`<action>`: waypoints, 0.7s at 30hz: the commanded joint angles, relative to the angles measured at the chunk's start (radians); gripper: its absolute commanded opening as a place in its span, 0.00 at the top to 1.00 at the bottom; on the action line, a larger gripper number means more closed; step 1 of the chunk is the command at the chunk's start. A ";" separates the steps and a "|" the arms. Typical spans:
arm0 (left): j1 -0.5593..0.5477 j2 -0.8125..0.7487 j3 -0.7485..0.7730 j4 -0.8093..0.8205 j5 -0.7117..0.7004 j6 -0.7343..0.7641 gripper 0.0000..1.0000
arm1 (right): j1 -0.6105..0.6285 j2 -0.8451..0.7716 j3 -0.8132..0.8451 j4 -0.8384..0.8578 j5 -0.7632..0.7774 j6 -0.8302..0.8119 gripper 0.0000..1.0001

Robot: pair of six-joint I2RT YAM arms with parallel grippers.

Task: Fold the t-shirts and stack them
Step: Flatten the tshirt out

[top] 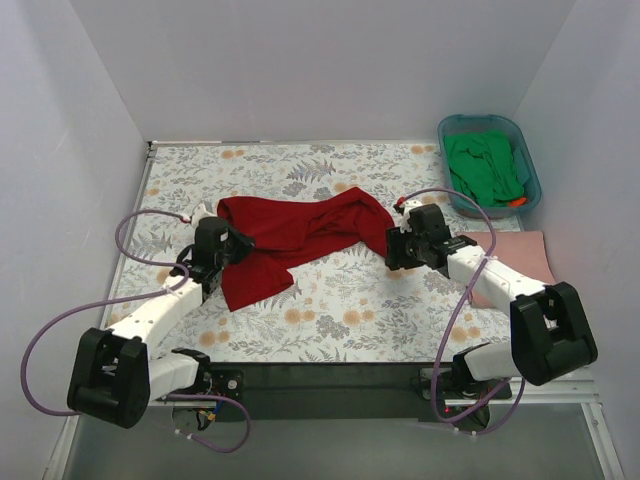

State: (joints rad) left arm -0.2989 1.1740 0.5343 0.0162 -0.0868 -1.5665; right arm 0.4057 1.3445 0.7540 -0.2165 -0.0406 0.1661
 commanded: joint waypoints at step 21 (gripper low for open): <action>0.050 -0.162 0.194 -0.291 -0.094 0.224 1.00 | -0.002 0.232 0.143 0.035 0.065 -0.204 0.41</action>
State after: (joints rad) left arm -0.2562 1.0302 0.6815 -0.2573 -0.1513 -1.3678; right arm 0.4057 1.5700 0.8345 -0.1925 -0.0273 0.0326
